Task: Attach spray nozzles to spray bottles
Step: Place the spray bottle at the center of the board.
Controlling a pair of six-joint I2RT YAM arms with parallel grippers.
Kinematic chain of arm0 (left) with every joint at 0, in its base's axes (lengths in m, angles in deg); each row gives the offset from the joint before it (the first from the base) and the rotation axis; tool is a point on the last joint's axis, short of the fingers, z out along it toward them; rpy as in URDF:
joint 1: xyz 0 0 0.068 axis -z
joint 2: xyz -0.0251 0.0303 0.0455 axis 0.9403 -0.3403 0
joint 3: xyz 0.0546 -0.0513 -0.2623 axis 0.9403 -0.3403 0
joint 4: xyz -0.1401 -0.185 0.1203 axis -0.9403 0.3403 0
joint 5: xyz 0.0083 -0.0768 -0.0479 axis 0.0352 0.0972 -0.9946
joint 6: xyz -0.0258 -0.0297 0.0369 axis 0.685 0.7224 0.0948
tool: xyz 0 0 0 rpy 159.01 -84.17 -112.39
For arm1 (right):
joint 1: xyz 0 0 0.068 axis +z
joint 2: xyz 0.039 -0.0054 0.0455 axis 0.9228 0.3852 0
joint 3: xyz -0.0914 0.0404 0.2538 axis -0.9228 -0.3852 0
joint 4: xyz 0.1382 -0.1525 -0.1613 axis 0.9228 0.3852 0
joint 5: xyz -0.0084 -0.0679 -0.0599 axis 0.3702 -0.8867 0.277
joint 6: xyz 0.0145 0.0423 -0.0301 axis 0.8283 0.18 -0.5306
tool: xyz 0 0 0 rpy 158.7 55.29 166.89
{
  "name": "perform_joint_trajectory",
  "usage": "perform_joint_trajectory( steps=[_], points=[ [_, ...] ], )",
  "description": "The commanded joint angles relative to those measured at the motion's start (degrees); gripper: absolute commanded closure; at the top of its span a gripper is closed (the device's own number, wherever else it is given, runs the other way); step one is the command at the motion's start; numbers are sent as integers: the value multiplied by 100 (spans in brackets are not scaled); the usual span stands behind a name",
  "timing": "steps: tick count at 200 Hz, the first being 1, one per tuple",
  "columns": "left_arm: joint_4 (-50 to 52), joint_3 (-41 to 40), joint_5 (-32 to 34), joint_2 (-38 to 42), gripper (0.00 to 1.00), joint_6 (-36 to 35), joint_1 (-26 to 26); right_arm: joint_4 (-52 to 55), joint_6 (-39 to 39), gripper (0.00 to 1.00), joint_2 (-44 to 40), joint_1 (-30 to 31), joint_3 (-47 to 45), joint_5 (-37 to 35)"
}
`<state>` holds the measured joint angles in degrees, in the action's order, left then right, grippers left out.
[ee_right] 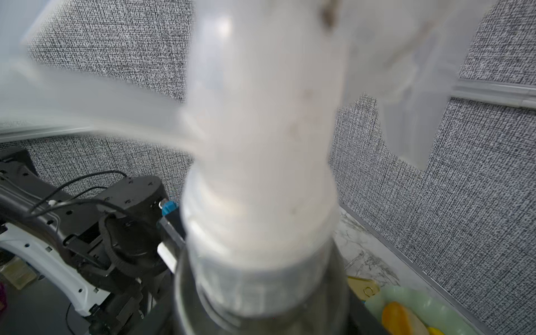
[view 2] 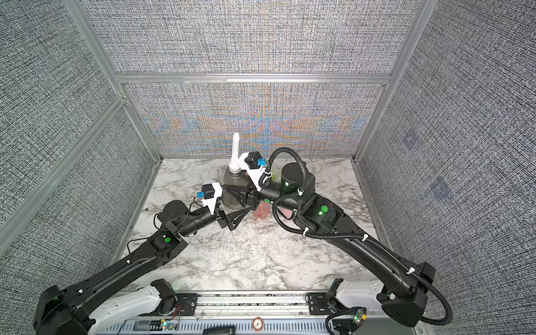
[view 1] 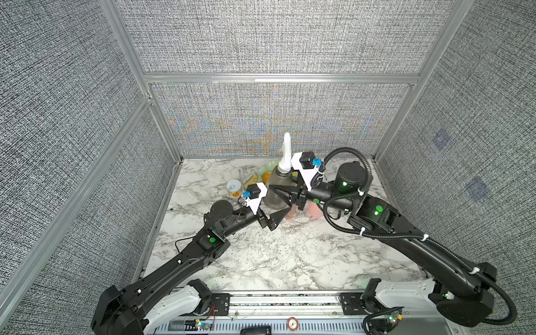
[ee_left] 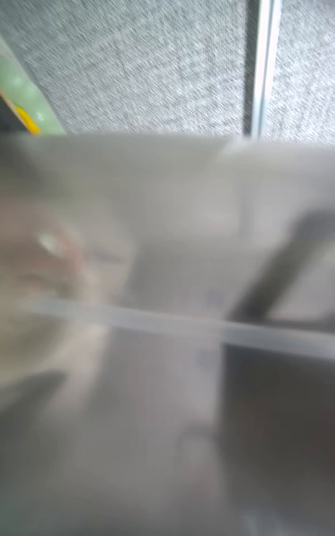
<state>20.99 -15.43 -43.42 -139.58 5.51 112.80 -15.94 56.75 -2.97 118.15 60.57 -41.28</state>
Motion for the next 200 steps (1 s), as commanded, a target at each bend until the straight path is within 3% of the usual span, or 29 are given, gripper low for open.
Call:
perform_joint_trajectory(
  steps=[1,25,55,65,95,132,161,200],
  points=[
    [539,-181,885,353,1,222,2,-435,48,41,-3,-75,10,-143],
    [1028,-469,2009,1068,1,529,2,-797,68,41,-16,-95,-446,-366],
    [1782,-923,4298,2357,1,1194,2,-1919,381,41,82,-58,-1553,-333],
    [1893,-1137,4750,2823,1,1327,2,-2468,507,40,153,-25,-1954,-325],
    [1710,-1801,5090,3822,1,1575,0,-3551,450,40,767,221,-2623,-677],
    [1736,-2086,5422,4222,1,1708,1,-4969,432,40,1697,311,-3218,-1442],
    [1826,-2209,6027,4503,1,2001,-1,-5819,388,39,2650,322,-3228,-2007],
    [1595,-2399,5981,4606,1,2061,1,-6686,528,39,3898,296,-2992,-2517]
  ],
)
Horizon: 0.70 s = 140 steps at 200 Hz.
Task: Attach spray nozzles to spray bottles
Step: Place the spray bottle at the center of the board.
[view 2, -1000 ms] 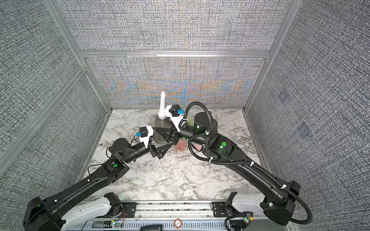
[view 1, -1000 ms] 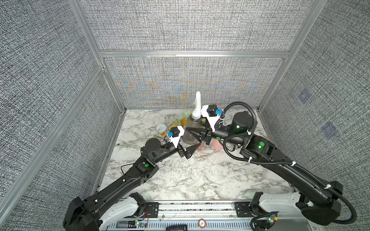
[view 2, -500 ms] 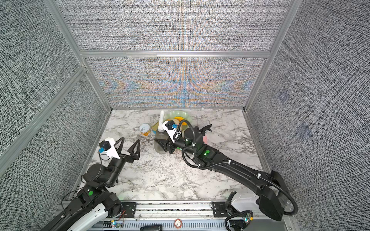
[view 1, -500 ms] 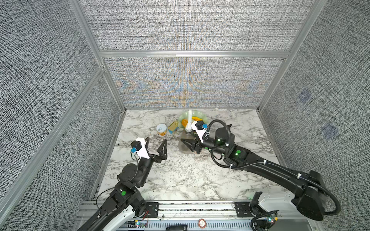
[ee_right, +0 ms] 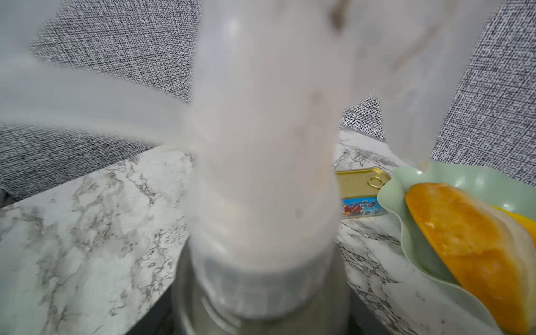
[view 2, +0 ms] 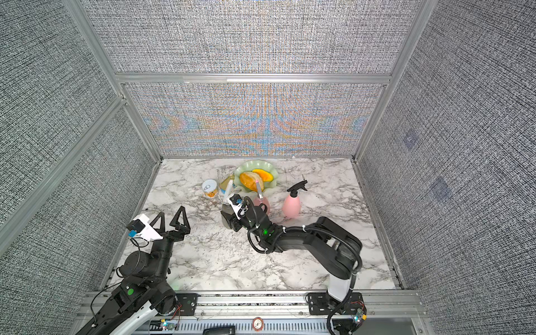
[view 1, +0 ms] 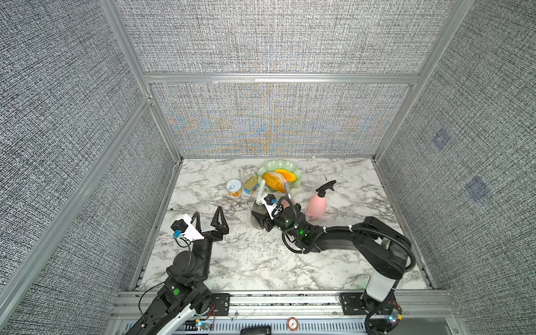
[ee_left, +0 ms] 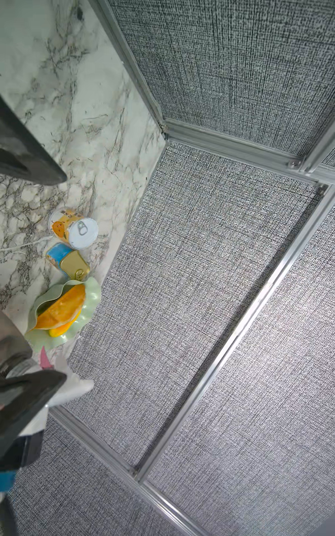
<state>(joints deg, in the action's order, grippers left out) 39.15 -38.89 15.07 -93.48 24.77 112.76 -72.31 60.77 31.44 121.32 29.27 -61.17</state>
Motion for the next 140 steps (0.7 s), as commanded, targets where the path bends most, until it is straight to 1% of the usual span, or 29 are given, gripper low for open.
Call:
perform_joint_trajectory(
  steps=[1,28,62,86,110,140],
  points=[
    [-221,-54,130,-6,1,135,6,-1067,124,39,492,-20,140,-539],
    [-260,3,-58,-116,1,81,6,-1458,153,39,950,-1,157,-744],
    [-330,-23,-134,-176,1,52,5,-1223,91,35,1224,29,274,-671],
    [-447,-98,-215,-160,1,53,6,-1193,111,29,1284,35,251,-713],
    [-524,-103,-312,-227,1,-53,6,-977,-38,24,1273,95,278,-709],
    [-506,-18,-426,-308,1,-85,5,-980,-114,15,1018,212,61,-834]
  ],
)
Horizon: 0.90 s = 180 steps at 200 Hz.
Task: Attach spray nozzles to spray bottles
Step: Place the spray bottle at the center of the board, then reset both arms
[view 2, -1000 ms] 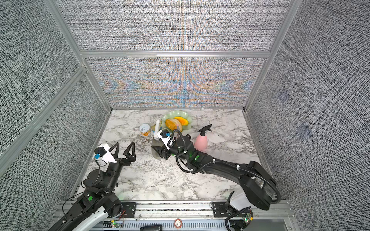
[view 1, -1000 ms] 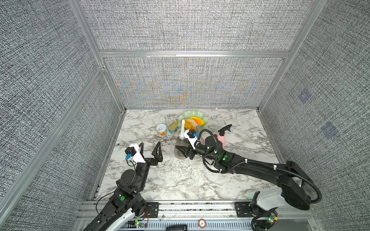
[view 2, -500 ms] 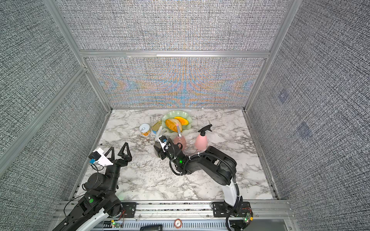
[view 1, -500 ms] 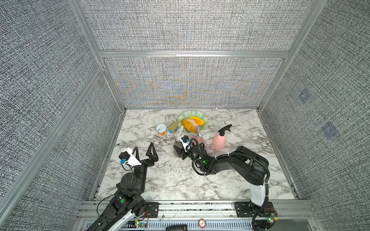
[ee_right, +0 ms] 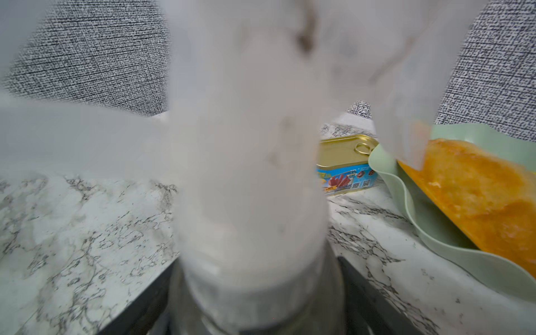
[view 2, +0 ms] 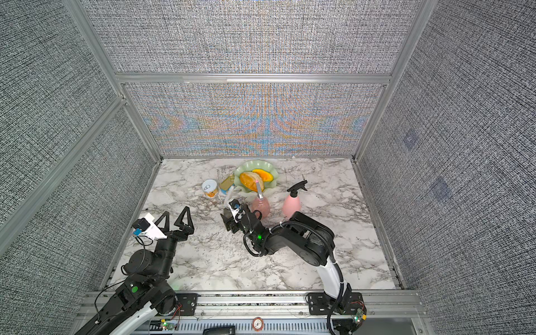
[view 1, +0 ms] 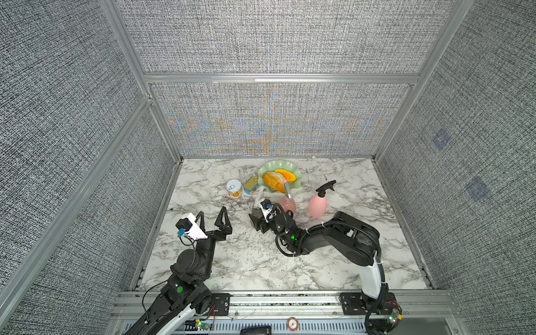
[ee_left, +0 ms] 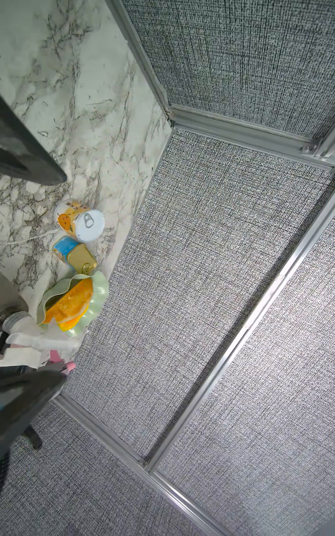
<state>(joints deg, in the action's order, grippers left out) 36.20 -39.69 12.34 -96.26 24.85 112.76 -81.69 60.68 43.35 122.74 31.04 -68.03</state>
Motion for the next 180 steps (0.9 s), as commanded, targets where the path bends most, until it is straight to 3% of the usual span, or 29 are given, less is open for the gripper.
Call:
perform_joint_trajectory(
  steps=[1,60,73,98,146,180],
  points=[
    [-213,62,-153,-30,1,-93,5,-47,-106,15,-183,77,-124,-155],
    [-261,145,-171,-65,1,-217,6,84,-68,9,-736,121,-420,-302],
    [-235,165,-189,-67,1,-223,2,93,-41,1,-813,121,-494,-345],
    [-195,264,-215,-65,1,-307,5,191,89,1,-1310,163,-908,-414],
    [-178,820,-191,-282,1,-698,2,1048,-61,1,-3548,265,-1922,-676],
    [186,1473,-299,-934,1,-1149,6,3153,-260,1,-5296,284,-1677,-1525]
  ],
)
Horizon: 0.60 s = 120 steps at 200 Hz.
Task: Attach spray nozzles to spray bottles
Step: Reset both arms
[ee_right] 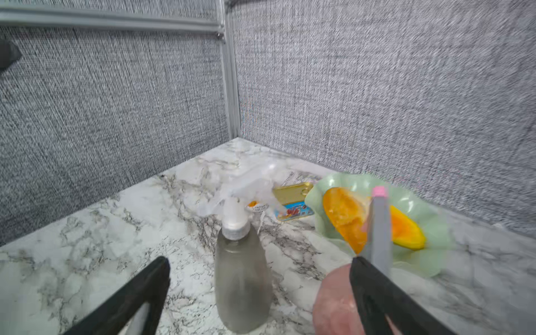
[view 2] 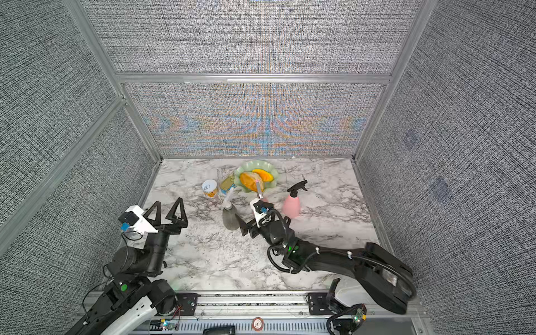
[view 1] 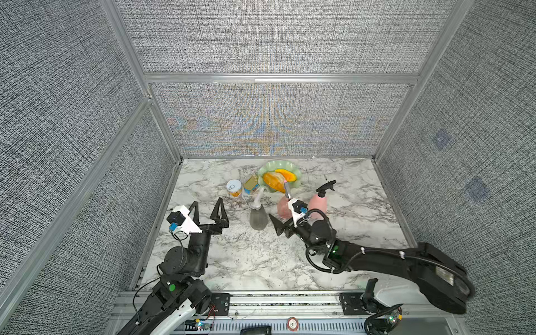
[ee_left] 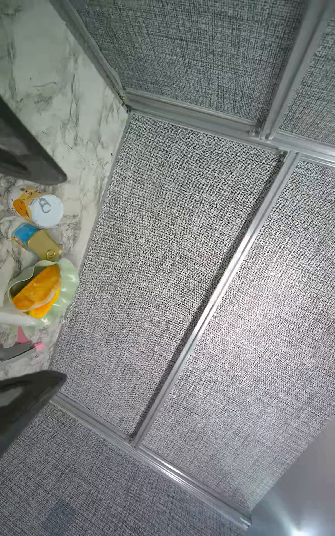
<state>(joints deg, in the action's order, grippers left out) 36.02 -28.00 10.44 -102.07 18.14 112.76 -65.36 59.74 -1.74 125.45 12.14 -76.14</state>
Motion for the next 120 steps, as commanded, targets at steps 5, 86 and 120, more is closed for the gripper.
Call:
perform_joint_trajectory(
  steps=[5,86,120],
  points=[
    [227,391,-46,-483,1,-524,6,1790,-256,1,-993,9,297,-878],
    [-1808,-409,1677,-1732,1,-2420,-3,3270,-642,1,-1787,-955,768,-3879],
    [-6137,-2208,1551,-2463,1,-4364,-267,3069,162,1,-2526,-2429,-138,-2154]
  ],
)
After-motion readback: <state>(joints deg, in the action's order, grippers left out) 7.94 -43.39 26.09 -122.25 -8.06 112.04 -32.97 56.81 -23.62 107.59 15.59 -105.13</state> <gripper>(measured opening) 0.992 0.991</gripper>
